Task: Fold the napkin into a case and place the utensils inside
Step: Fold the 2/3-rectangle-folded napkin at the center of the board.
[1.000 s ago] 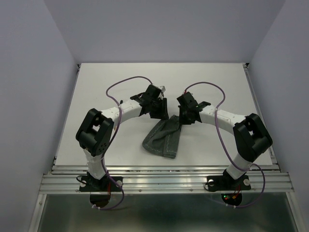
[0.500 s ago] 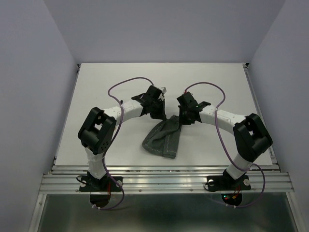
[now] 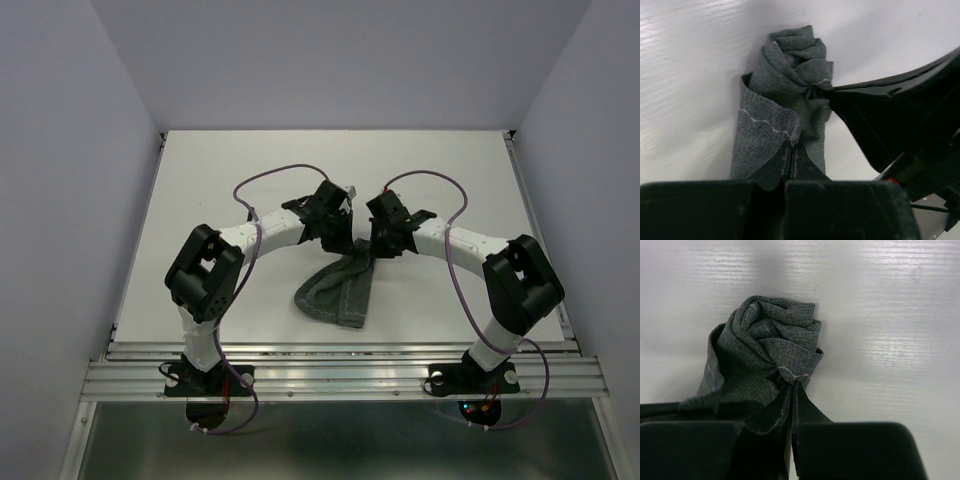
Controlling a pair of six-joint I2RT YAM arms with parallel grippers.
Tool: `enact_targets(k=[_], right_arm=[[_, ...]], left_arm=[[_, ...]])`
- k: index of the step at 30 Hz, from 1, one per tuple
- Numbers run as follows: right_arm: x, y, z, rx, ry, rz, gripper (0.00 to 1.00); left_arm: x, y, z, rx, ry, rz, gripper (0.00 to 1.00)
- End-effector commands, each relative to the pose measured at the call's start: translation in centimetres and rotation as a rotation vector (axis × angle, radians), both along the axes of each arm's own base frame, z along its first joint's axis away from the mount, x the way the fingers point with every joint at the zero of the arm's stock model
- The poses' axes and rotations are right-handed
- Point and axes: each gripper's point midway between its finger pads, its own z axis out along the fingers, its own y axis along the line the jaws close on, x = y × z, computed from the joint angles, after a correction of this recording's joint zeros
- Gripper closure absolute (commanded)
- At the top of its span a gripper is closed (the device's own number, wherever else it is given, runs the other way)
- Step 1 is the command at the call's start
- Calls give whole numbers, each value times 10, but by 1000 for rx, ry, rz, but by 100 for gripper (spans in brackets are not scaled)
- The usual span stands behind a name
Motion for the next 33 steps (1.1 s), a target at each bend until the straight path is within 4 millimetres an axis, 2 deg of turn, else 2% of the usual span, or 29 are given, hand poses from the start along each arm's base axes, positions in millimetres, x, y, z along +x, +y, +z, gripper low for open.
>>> enact_targets(k=[1,9,15,23,26,33], right_arm=[[14,12,18,69,-56,-16,98],[16,20,22,110,-55,-24,98],[15,22,24,125,-53,-28,97],[10,13,19,102,-51,-47,94],[9,10,17,91,-52,-55,93],[9,12,16,94,-45,-51,94]], left_arm=[[-4,-27,26,-93,5,-29,100],[-11,-41,18,-148,69,-35,100],[-14,-42,-4,-123,115,-24,100],[-10,-44,-21,-101,127,-7,100],[-10,-47,-18,-112,111,-12,100],[-8,-55,21,-232,19,-3,100]])
